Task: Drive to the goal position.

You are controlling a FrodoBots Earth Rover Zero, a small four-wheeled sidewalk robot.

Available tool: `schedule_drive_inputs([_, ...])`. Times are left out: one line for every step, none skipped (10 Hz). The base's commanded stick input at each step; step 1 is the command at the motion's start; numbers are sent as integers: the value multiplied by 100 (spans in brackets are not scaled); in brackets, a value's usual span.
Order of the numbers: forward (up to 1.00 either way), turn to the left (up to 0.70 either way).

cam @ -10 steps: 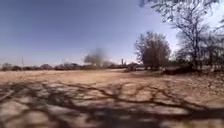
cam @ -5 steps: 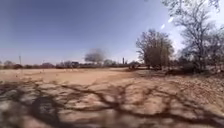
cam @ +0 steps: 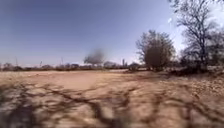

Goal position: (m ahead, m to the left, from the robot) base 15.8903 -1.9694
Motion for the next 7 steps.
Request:
schedule_drive_inputs([100, 0])
schedule_drive_inputs([100, 0])
schedule_drive_inputs([100, 0])
schedule_drive_inputs([100, 0])
schedule_drive_inputs([100, 0])
schedule_drive_inputs([100, 0])
schedule_drive_inputs([100, 0])
